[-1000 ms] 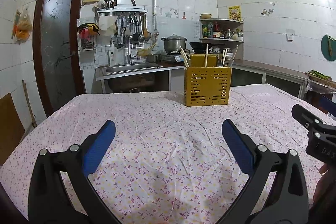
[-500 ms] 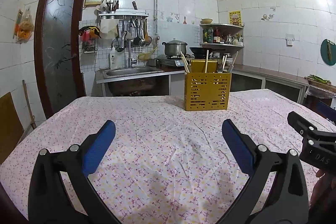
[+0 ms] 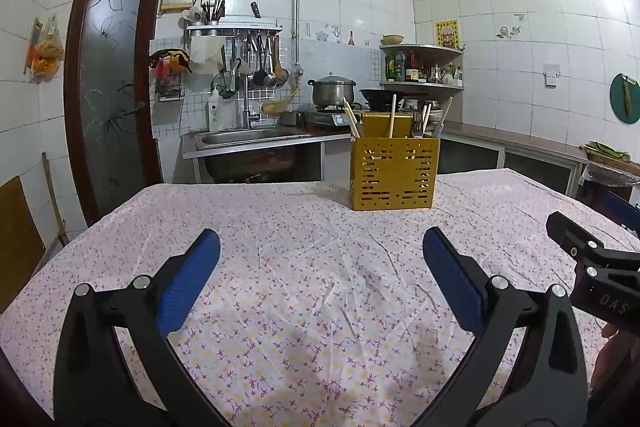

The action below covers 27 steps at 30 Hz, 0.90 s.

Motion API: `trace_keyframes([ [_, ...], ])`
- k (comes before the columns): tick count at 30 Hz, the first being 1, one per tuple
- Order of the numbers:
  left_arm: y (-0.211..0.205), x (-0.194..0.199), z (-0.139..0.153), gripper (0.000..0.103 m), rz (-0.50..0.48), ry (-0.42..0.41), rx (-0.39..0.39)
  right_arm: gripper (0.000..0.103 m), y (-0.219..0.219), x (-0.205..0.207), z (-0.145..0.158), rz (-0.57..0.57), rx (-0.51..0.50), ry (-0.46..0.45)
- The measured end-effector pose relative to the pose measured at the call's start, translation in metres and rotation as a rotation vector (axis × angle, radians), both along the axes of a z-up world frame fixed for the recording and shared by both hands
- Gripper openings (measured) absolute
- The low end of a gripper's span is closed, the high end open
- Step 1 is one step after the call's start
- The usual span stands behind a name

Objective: Organize utensils

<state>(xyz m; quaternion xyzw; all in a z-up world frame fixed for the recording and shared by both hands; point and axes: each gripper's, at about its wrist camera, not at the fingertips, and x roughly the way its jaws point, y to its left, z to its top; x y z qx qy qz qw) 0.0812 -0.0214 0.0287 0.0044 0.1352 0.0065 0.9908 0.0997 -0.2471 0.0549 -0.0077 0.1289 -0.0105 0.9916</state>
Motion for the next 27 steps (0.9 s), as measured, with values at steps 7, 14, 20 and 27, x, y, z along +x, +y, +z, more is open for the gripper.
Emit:
trace_keyframes([
  [7, -0.001, -0.0014, -0.0007, 0.098, -0.002, 0.0, -0.001, 0.099, 0.0004, -0.0012, 0.0003, 0.0, -0.004, -0.006],
  [14, -0.0008, -0.0013, 0.0005, 0.098, -0.003, 0.001, 0.0, 0.099, 0.0004, -0.0018, 0.0006, 0.0, -0.002, -0.006],
  [20, -0.0006, -0.0013, 0.0022, 0.098, -0.003, -0.005, 0.004, 0.099, 0.0, -0.0024, 0.0008, 0.0, -0.006, -0.006],
  [27, -0.0016, -0.0015, 0.0018, 0.098, -0.006, -0.002, 0.0, 0.099, 0.0001, -0.0025, 0.0007, 0.0, -0.005, -0.006],
])
